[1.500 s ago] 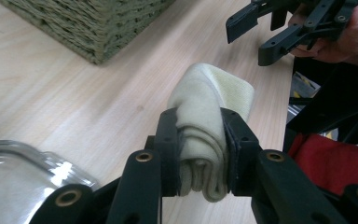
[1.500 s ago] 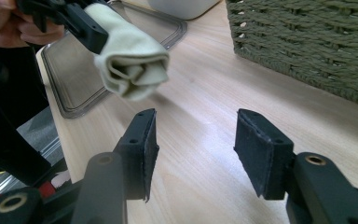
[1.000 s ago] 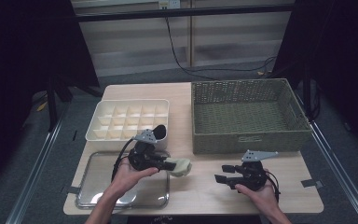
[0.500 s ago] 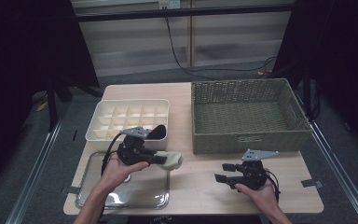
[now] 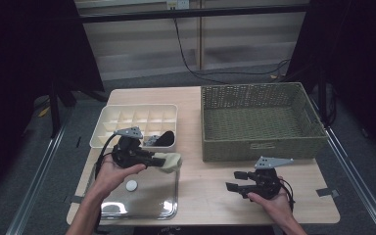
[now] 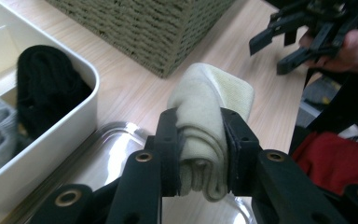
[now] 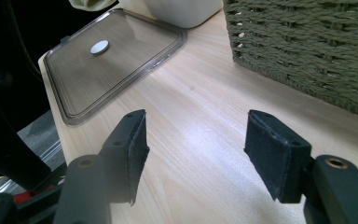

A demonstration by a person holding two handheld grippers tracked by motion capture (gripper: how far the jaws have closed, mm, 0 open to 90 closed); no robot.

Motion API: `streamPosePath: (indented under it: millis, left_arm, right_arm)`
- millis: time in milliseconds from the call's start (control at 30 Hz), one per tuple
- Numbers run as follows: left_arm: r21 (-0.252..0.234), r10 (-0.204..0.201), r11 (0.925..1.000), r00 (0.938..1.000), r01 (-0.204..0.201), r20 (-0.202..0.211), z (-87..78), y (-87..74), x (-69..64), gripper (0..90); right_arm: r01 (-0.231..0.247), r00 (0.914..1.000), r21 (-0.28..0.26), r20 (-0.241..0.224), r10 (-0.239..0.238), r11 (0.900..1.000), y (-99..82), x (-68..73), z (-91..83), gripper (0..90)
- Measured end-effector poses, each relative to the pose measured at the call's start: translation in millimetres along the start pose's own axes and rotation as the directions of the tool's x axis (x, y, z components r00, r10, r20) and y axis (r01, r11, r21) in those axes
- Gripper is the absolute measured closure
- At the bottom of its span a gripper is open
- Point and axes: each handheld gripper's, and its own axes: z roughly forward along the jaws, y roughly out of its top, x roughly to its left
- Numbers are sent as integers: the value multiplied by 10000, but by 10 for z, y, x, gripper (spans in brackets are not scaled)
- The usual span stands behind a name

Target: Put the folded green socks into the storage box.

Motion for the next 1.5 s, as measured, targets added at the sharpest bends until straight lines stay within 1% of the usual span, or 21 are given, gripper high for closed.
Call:
streamPosePath:
  millis: [33,133,167,267,300,467,600,633,733,900,933,1000,1100,1133,1200,1267,1300,1333,1367,1433,1500]
  left_arm:
    - [112,19,9999,9999,-18,-127,-28,13,10,708]
    - [13,-94,10000,9997,94,-226,-107,40,44,708]
    - [-16,-108,9999,9998,107,-195,-137,54,64,708]
    - [-46,-213,9998,9992,211,-352,-218,90,109,708]
    - [25,-255,9997,9985,256,-483,-257,109,136,708]
    - [-117,-312,9995,9970,304,-714,-424,168,216,706]
    - [-172,-325,9994,9958,312,-857,-537,196,253,707]
    - [-216,-387,9991,9951,369,-909,-565,202,260,707]
    - [-249,-362,9991,9946,339,-973,-610,205,284,706]
    - [-27,-479,9988,9920,479,-1166,-666,199,362,706]
    - [26,-515,9986,9902,523,-1301,-673,197,385,706]
    - [179,-578,9980,9890,608,-1364,-688,201,421,706]
    - [83,-639,9978,9867,659,-1496,-718,208,473,707]
    - [34,-661,9977,9829,676,-1721,-729,213,484,706]
    - [136,-749,9968,9813,785,-1773,-746,212,522,707]
    - [196,-805,9961,9781,858,-1920,-764,206,561,707]
    - [206,-805,9961,9786,859,-1892,-766,199,586,707]
    - [280,-848,9953,9758,922,-2015,-773,196,605,707]
    - [345,-793,9955,9745,884,-2100,-779,195,622,707]
    - [283,-1007,9936,9709,1094,-2172,-788,186,660,707]
    - [363,-1011,9931,9694,1119,-2236,-804,179,709,707]
  right_arm:
    - [21,10000,9,3,-21,10000,0,-1,2,387]
    - [23,10000,55,-3,-23,10000,-1,6,9,387]
    - [29,10000,65,-13,-29,10000,-1,8,10,388]
    - [17,10000,61,1,-17,10000,-2,4,20,386]
    - [22,10000,57,-2,-22,10000,-2,4,21,385]
    - [21,10000,68,1,-21,10000,-5,5,18,383]
    - [40,10000,97,2,-40,9999,-7,4,21,383]
    - [42,10000,108,-5,-41,9999,-7,5,22,383]
    - [18,10000,109,46,-19,9999,-7,4,24,374]
    - [-47,9999,71,104,46,10000,-7,0,21,364]
    - [-27,10000,60,90,26,10000,-7,0,23,365]
    - [13,10000,88,83,-14,10000,-6,0,23,364]
    - [24,10000,108,69,-25,9999,-4,6,23,364]
    - [16,10000,126,68,-16,9999,-3,7,22,364]
    - [22,10000,127,69,-23,9999,-3,7,22,365]
    - [37,9999,82,97,-38,10000,-3,5,21,365]
    - [44,9999,70,95,-45,10000,-3,3,20,365]
    - [44,9999,80,93,-45,10000,-3,3,20,365]
    - [31,9999,85,99,-32,10000,-4,4,20,365]
    - [41,10000,156,65,-42,9999,-5,2,26,365]
    - [4,10000,168,51,-5,9999,-5,7,32,364]
